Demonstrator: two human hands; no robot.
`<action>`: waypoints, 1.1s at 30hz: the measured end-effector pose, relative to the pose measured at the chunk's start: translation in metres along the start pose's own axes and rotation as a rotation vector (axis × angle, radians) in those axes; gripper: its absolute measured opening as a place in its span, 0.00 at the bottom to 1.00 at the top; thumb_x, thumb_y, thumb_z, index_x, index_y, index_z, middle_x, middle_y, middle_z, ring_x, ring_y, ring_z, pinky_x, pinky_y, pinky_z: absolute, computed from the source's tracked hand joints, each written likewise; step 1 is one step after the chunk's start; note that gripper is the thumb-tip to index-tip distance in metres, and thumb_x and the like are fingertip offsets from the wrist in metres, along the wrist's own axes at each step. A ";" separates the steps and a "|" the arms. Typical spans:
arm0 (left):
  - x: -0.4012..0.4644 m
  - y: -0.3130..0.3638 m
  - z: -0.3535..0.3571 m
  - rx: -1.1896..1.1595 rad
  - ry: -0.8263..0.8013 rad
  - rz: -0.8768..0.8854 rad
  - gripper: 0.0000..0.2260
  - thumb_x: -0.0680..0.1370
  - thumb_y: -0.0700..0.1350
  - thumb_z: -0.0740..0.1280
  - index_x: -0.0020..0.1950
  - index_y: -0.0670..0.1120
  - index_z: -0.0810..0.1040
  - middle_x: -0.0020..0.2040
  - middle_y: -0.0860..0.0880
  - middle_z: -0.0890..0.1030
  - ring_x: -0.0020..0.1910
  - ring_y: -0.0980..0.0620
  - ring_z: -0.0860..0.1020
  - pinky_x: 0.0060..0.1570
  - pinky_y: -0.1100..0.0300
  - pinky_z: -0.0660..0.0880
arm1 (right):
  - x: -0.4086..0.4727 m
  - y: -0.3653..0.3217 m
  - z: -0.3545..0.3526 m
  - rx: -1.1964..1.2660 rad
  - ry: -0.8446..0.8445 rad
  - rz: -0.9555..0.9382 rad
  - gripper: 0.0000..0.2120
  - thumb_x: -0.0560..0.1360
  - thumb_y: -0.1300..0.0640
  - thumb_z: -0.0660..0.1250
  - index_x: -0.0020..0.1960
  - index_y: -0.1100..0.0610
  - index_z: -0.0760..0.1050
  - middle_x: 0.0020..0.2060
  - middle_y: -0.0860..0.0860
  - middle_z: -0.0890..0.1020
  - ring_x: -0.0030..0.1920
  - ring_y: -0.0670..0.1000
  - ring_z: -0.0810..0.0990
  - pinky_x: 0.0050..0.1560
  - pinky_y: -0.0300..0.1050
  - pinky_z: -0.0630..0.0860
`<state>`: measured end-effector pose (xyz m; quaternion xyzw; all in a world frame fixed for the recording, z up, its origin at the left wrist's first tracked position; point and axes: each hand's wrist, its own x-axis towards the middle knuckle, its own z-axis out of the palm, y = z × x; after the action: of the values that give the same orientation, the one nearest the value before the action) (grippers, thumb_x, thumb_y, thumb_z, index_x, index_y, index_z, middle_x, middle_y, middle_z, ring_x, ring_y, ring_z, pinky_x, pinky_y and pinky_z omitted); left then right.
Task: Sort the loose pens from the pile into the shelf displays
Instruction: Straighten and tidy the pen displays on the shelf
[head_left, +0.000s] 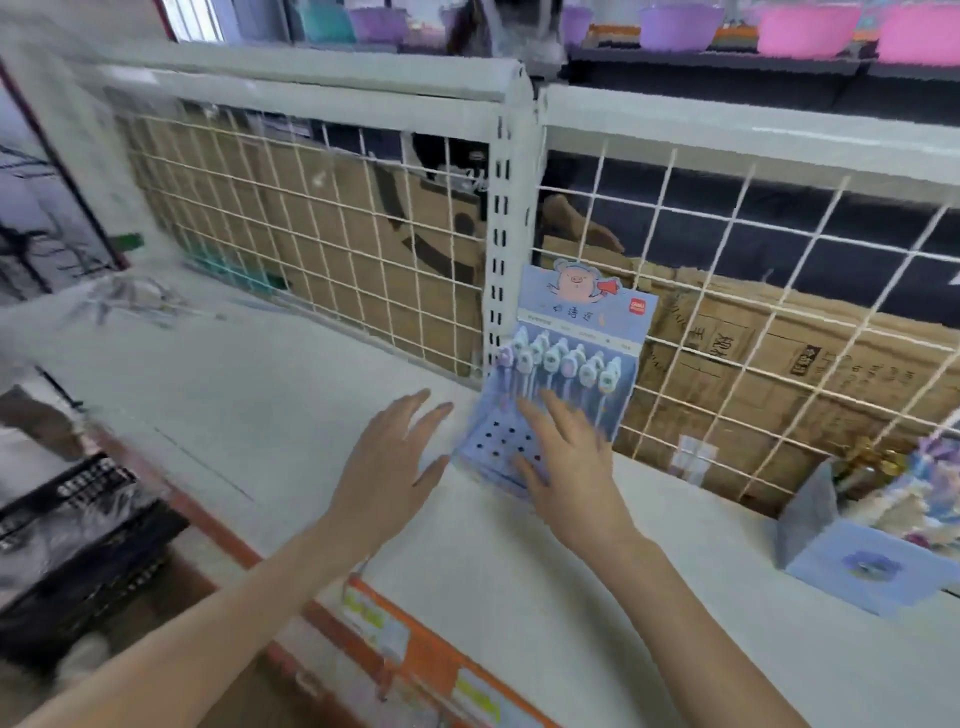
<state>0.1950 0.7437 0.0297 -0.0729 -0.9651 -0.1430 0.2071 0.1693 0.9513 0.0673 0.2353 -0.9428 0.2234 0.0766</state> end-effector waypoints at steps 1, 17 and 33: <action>-0.010 -0.019 -0.008 0.037 -0.005 -0.039 0.22 0.77 0.54 0.57 0.69 0.50 0.65 0.68 0.43 0.70 0.65 0.42 0.71 0.62 0.46 0.68 | 0.003 -0.013 0.011 -0.011 -0.040 -0.017 0.29 0.78 0.55 0.62 0.76 0.50 0.53 0.76 0.53 0.53 0.76 0.56 0.51 0.72 0.56 0.52; -0.094 -0.315 -0.129 0.115 0.036 -0.374 0.24 0.77 0.49 0.65 0.71 0.45 0.66 0.71 0.40 0.66 0.68 0.37 0.67 0.64 0.43 0.67 | 0.115 -0.265 0.154 -0.009 -0.167 -0.134 0.33 0.79 0.51 0.60 0.76 0.47 0.44 0.77 0.51 0.44 0.76 0.56 0.45 0.73 0.54 0.47; -0.062 -0.470 -0.135 -0.024 -0.019 -0.420 0.24 0.78 0.55 0.54 0.71 0.45 0.67 0.69 0.47 0.70 0.58 0.45 0.76 0.59 0.51 0.71 | 0.270 -0.336 0.265 0.056 -0.323 -0.065 0.33 0.78 0.54 0.62 0.77 0.50 0.47 0.76 0.52 0.50 0.75 0.54 0.50 0.72 0.51 0.51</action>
<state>0.2082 0.2512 0.0063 0.1261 -0.9591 -0.1941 0.1628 0.0824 0.4541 0.0292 0.3006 -0.9281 0.2064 -0.0754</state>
